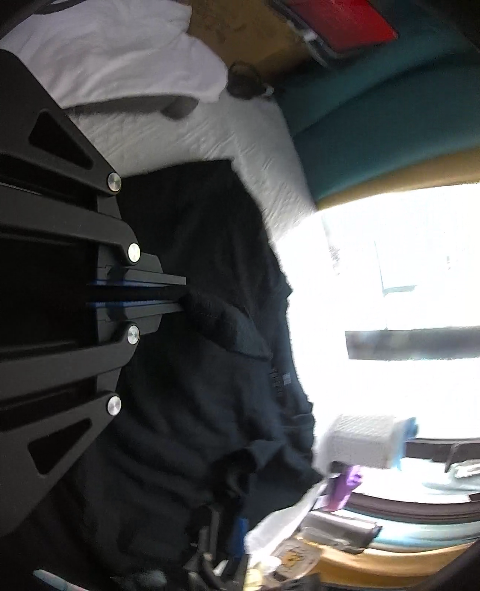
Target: Fold small clothes
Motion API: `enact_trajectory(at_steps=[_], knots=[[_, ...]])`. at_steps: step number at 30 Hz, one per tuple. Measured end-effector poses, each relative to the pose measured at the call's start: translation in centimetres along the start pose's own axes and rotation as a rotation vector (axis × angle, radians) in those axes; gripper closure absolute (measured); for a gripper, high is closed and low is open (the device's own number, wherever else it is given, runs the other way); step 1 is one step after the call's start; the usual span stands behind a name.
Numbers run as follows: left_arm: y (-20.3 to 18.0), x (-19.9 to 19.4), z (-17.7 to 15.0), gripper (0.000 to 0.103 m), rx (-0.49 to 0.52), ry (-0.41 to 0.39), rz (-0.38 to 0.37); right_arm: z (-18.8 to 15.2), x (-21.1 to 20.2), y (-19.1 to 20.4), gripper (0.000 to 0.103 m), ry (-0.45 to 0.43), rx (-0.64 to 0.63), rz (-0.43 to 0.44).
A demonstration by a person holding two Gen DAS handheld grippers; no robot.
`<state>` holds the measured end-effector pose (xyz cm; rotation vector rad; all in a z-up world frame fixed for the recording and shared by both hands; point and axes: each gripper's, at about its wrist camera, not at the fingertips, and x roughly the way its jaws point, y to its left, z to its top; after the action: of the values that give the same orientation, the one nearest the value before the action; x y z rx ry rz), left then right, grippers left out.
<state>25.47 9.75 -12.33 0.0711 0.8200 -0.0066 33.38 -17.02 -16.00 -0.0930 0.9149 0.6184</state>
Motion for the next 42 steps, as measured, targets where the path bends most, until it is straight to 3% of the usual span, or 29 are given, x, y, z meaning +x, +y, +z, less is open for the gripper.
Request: enact_trajectory(at_steps=[4,9,17,22,34,38,40,42], knots=[[1.1,-2.0,1.4,0.100,-0.067,-0.071,0.012,-0.1,-0.5,-0.2,0.000,-0.006,0.018,0.001],[1.0,-2.6,2.6,0.100,-0.065,-0.116,0.027,-0.3,-1.3,-0.5,0.000,-0.015,0.033,-0.001],[-2.7,0.9,1.6,0.100,-0.011,-0.025,-0.079,-0.5,-2.2,-0.9,0.000,-0.030,0.049,-0.010],[-4.4,3.1,0.6,0.100,0.024,0.030,-0.105,-1.0,-2.6,-1.5,0.000,-0.029,0.062,-0.018],[-4.3,3.9,-1.2,0.099,0.020,0.109,-0.163,-1.3,-2.0,-1.8,0.000,-0.015,0.067,-0.045],[-4.1,3.2,-1.1,0.082,-0.001,0.144,-0.210,-1.8,-1.6,-2.1,0.000,0.017,0.065,-0.038],[-3.7,2.0,-1.3,0.061,-0.027,0.133,-0.250,-2.3,-1.7,-2.0,0.000,0.021,0.046,-0.047],[-3.4,0.8,-1.6,0.060,-0.041,0.115,-0.265,-2.6,-2.2,-1.9,0.000,0.026,0.040,-0.054]])
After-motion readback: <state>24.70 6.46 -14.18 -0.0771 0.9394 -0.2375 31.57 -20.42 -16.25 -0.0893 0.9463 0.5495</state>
